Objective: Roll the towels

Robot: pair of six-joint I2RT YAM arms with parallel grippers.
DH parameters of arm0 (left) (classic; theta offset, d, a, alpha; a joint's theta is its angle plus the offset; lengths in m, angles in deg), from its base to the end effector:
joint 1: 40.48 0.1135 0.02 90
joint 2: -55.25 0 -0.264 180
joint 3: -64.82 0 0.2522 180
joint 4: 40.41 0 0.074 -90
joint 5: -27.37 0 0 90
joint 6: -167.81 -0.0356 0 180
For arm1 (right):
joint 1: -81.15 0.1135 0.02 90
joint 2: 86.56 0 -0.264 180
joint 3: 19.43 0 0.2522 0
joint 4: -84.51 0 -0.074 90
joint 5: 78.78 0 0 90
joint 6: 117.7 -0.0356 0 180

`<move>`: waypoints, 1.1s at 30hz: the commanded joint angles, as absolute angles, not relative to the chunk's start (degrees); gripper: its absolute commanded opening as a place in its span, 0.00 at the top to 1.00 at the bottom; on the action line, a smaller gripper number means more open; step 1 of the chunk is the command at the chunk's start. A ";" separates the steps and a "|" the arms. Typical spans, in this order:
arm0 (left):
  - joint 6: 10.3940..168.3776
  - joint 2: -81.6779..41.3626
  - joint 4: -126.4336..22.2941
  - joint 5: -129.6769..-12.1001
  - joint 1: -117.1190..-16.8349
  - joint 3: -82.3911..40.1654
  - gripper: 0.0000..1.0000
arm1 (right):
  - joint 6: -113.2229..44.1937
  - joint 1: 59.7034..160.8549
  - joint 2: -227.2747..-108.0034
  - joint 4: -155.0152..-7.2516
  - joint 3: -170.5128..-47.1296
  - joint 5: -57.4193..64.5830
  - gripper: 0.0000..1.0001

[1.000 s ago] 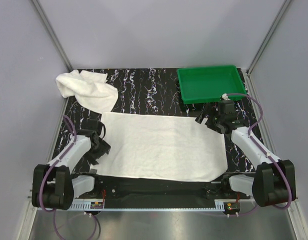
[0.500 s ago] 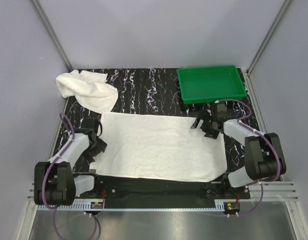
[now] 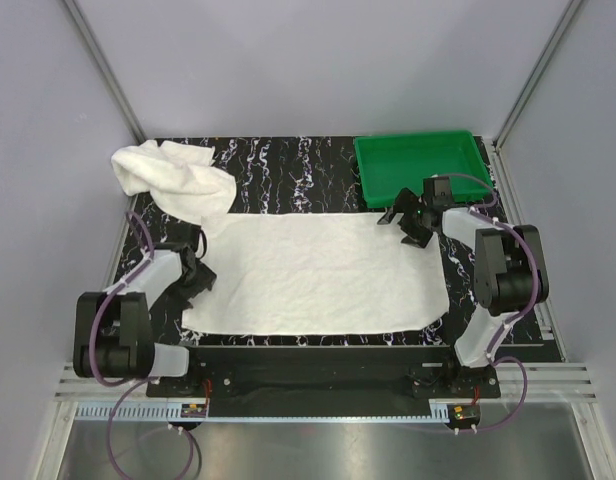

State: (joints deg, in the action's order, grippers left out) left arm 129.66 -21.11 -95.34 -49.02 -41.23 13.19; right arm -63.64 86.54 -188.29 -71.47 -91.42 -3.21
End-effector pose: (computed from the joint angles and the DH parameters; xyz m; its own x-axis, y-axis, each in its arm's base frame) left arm 0.2064 0.0057 0.1577 -0.5844 -0.7567 -0.2929 -0.7918 0.6108 0.0018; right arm 0.3544 0.0423 0.1594 -0.7896 0.4964 -0.3607 0.2789 0.8139 0.5097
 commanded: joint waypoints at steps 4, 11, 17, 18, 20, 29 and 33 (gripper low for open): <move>127.90 -30.00 -85.55 -46.81 -39.07 6.94 0.34 | -59.44 86.16 -194.04 -63.72 -100.32 2.87 0.00; 128.08 -20.28 -87.39 -49.36 -39.07 7.72 0.34 | -56.70 86.16 -180.89 -60.82 -99.12 2.25 0.00; 122.90 -8.68 -93.62 -50.05 -39.16 7.38 0.32 | -60.21 86.16 -160.24 -53.00 -89.28 10.69 0.00; 121.15 -7.34 -94.33 -50.49 -39.16 7.20 0.32 | -61.00 86.16 -157.86 -50.73 -87.70 10.87 0.00; 119.48 -3.66 -96.08 -51.29 -39.25 6.85 0.32 | -64.25 86.08 -151.88 -47.91 -82.95 10.87 0.02; 106.82 4.61 -99.88 -62.25 -39.16 3.51 0.28 | -72.34 88.61 -141.32 -39.11 -70.01 4.97 0.18; 105.14 6.47 -96.89 -65.87 -39.25 5.62 0.27 | -76.56 93.01 -141.75 -34.72 -71.68 6.73 0.17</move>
State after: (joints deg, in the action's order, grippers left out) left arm 109.05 4.90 -99.10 -59.99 -39.24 6.33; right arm -72.06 90.61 -142.98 -38.09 -69.09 6.32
